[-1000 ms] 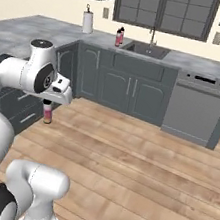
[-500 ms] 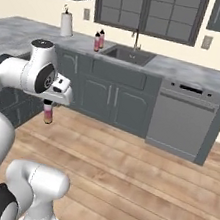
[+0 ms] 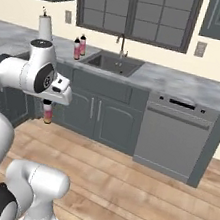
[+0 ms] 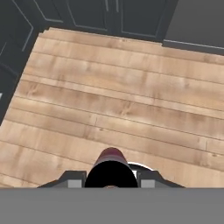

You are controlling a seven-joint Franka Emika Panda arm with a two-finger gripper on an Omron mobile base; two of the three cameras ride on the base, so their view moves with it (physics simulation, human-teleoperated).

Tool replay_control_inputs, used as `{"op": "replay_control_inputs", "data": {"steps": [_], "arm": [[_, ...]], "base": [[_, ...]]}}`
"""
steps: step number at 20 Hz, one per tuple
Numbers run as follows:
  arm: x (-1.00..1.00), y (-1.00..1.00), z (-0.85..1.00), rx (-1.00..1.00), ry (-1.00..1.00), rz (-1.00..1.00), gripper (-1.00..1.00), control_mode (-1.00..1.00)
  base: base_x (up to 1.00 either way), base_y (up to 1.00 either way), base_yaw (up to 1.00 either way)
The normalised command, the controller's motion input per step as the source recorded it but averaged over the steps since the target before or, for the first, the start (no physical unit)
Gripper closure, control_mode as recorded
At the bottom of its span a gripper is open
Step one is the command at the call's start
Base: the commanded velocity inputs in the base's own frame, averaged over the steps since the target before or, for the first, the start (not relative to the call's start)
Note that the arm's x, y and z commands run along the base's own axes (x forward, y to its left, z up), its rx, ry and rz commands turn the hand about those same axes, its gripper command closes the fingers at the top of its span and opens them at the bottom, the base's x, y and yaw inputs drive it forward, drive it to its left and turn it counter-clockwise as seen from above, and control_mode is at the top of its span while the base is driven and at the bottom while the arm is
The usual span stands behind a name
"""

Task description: Place the large bottle from the dining counter next to the other large bottle outside the sink, and place the small bottle from the dining counter next to the other small bottle inside the sink.

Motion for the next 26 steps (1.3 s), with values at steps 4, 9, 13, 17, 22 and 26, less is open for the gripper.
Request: {"op": "replay_control_inputs", "data": {"steps": [4, 9, 13, 17, 22, 26], "arm": [[0.0, 0.0, 0.0, 0.0, 0.0, 0.0, 1.0, 1.0], [0.0, 0.0, 0.0, 0.0, 0.0, 0.0, 1.0, 1.0], [0.0, 0.0, 0.0, 0.0, 0.0, 0.0, 1.0, 1.0], [0.0, 0.0, 0.0, 0.0, 0.0, 0.0, 1.0, 1.0], [0.0, 0.0, 0.0, 0.0, 0.0, 0.0, 1.0, 1.0], [0.0, 0.0, 0.0, 0.0, 0.0, 0.0, 1.0, 1.0]], "base": [[1.0, 0.0, -0.12], [0.98, 0.03, -0.14], [0.86, 0.21, -0.12], [0.66, 0.45, -0.13], [0.45, 0.52, -0.1], [0.43, 0.49, -0.06]]}}
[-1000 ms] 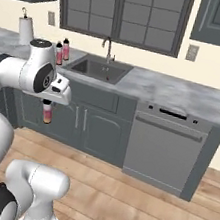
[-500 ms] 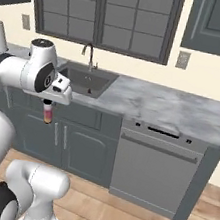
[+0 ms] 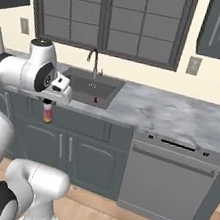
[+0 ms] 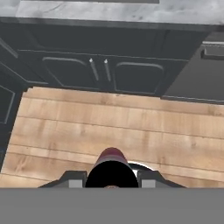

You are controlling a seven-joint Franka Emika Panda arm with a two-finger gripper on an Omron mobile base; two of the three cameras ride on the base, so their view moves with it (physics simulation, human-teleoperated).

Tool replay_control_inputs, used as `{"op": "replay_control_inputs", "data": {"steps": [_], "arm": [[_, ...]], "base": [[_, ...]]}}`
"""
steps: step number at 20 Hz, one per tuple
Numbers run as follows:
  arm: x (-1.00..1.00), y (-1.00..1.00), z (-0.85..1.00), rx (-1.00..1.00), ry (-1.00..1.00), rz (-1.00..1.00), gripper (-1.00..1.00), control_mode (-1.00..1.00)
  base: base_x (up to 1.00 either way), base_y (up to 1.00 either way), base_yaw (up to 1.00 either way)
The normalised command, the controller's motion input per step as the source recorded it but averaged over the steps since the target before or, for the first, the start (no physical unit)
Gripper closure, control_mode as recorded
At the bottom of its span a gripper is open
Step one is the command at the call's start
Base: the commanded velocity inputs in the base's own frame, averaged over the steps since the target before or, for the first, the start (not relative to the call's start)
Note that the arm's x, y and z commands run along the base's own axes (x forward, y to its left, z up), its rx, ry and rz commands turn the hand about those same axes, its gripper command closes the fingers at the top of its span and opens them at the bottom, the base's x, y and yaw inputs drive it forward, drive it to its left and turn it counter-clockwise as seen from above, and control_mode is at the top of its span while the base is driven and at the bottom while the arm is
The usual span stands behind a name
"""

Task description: Place the large bottle from the dining counter next to the other large bottle outside the sink, and place the small bottle from the dining counter next to the other small bottle inside the sink.

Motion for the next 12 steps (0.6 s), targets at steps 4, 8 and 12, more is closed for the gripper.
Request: {"op": "replay_control_inputs", "data": {"steps": [4, 8, 12], "arm": [[0.0, 0.0, 0.0, 0.0, 0.0, 0.0, 1.0, 1.0], [0.0, 0.0, 0.0, 0.0, 0.0, 0.0, 1.0, 1.0], [0.0, 0.0, 0.0, 0.0, 0.0, 0.0, 1.0, 1.0]], "base": [[0.61, 0.42, -0.07], [0.79, 0.31, -0.09], [0.74, 0.26, -0.1]]}}
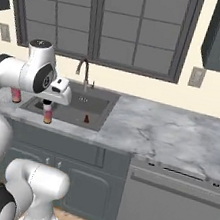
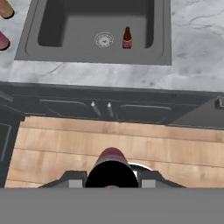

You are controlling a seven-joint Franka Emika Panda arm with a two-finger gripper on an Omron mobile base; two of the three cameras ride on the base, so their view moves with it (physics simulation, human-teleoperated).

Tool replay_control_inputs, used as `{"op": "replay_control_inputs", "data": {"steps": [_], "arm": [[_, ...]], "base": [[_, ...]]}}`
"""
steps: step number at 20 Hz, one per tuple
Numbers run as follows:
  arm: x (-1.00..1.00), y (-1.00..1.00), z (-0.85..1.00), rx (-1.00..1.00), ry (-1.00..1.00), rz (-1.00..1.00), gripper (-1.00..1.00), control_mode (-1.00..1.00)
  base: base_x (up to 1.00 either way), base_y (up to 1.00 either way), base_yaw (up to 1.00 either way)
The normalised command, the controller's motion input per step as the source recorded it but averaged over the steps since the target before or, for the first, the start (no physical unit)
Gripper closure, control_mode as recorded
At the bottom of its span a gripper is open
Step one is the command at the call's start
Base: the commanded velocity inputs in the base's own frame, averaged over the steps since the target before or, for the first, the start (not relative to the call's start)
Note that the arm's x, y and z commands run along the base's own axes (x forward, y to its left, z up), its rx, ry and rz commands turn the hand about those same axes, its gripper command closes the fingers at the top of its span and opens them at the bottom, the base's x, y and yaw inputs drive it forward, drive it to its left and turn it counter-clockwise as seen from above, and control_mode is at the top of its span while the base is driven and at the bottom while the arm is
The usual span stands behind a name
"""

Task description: Place the large bottle from the dining counter next to the other large bottle outside the sink, and place the small bottle from the dining counter next to the other small bottle inside the sink.

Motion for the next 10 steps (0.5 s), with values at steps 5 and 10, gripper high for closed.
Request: {"op": "replay_control_inputs", "data": {"steps": [5, 10], "arm": [[0.0, 0.0, 0.0, 0.0, 0.0, 0.0, 1.0, 1.0], [0.0, 0.0, 0.0, 0.0, 0.0, 0.0, 1.0, 1.0]], "base": [[0.55, 0.26, -0.13], [0.42, 0.45, -0.15]]}}
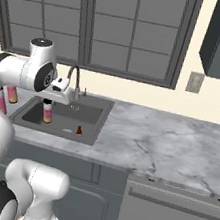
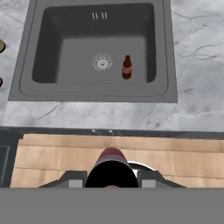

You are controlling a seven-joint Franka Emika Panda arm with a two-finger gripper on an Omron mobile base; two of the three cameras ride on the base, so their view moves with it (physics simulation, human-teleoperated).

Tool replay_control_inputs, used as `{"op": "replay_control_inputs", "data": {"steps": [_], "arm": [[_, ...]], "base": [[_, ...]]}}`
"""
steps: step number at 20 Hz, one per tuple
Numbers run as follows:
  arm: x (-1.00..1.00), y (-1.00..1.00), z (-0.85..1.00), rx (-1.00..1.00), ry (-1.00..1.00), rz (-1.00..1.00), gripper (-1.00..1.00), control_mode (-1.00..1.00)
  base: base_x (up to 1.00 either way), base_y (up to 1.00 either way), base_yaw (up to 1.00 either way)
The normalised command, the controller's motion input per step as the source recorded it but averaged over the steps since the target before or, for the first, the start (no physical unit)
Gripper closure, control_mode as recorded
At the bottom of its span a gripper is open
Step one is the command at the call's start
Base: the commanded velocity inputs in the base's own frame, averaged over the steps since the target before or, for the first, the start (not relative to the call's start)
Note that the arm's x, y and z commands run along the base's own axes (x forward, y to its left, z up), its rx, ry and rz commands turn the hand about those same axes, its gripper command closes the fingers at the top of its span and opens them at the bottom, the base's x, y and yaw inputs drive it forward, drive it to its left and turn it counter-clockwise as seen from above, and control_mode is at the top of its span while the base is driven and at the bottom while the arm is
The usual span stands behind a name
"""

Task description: Place the large bottle from the dining counter next to the other large bottle outside the sink, and place the small bottle from the dining counter next to the other small bottle inside the sink.

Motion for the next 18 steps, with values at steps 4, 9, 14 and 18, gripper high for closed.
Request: {"op": "replay_control_inputs", "data": {"steps": [4, 9, 14, 18], "arm": [[0.0, 0.0, 0.0, 0.0, 0.0, 0.0, 1.0, 1.0], [0.0, 0.0, 0.0, 0.0, 0.0, 0.0, 1.0, 1.0], [0.0, 0.0, 0.0, 0.0, 0.0, 0.0, 1.0, 1.0], [0.0, 0.0, 0.0, 0.0, 0.0, 0.0, 1.0, 1.0]], "base": [[0.5, 0.39, -0.1], [0.74, 0.26, -0.05], [0.65, 0.2, -0.02], [0.26, 0.19, -0.02]]}}
